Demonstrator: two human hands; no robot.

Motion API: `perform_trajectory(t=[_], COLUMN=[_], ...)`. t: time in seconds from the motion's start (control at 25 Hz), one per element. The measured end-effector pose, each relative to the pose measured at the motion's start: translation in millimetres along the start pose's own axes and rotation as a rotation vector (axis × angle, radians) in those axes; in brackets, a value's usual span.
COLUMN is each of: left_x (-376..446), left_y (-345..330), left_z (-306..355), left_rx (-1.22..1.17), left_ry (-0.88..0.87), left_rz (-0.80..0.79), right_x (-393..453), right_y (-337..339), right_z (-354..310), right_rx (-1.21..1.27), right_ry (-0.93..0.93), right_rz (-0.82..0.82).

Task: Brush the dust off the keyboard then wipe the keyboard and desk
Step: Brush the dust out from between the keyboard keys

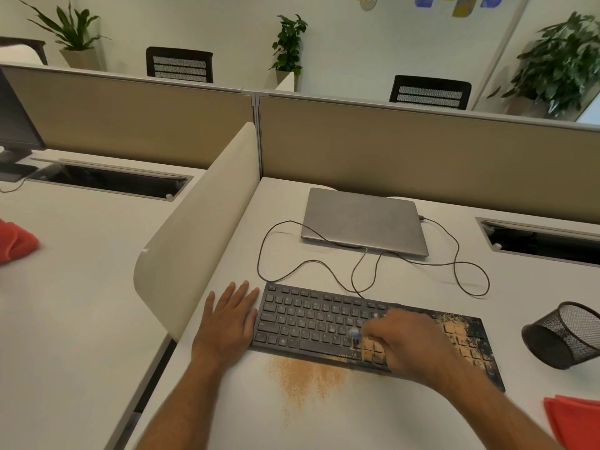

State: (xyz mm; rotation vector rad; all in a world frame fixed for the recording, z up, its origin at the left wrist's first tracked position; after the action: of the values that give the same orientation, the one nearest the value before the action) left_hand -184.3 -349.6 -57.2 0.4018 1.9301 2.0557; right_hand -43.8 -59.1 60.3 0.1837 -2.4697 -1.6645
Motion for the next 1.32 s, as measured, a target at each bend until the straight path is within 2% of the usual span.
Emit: perform_trajectory(t=[0.12, 0.28, 0.4, 0.52, 0.68, 0.84, 1.08, 1.24, 1.32], left_x=[0.3, 0.2, 0.5, 0.0, 0.4, -0.4, 0.7, 0.6, 0.4], left_y=[-1.0, -0.2, 0.1, -0.5, -1.5, -1.4, -1.6, -2.6, -2.4], left_z=[-0.4, -0.1, 0.3, -0.3, 0.3, -0.4, -0.7, -0.5, -0.9], left_rx=[0.001, 0.004, 0.002, -0.003, -0.005, 0.003, -0.005, 0.009, 0.018], left_ry=[0.003, 0.000, 0.001, 0.001, 0.003, 0.001, 0.001, 0.006, 0.007], left_rz=[0.003, 0.005, 0.005, 0.009, 0.017, 0.011, 0.007, 0.017, 0.010], right_x=[-0.5, 0.9, -1.1, 1.1, -1.0, 0.6, -0.3, 0.7, 1.1], right_y=[0.0, 3.4, -5.0, 1.3, -3.3, 1.8, 3.2, 9.6, 6.1], right_z=[-2.1, 1.0, -2.8, -1.2, -1.1, -4.3, 3.7, 9.4, 3.3], right_rx=[-0.016, 0.066, 0.026, 0.066, 0.026, 0.131, -0.008, 0.090, 0.105], right_ry=[0.018, -0.003, 0.043, 0.036, 0.026, 0.054, -0.047, 0.008, 0.030], right_rz=[-0.126, 0.006, -0.083, 0.006, -0.045, 0.017, -0.150, -0.054, -0.085])
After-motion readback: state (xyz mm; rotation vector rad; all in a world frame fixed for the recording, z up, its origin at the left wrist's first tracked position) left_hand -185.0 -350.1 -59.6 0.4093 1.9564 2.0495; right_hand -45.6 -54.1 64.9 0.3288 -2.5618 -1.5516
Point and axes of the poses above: each hand's wrist, its own x-axis towards the middle knuckle, its own y-axis out of the back of the hand, z = x × y, the point moved 2 cm from there along x, towards the middle knuckle, and after that the axes turned 14 degrees about x, right-handed, at the moved point
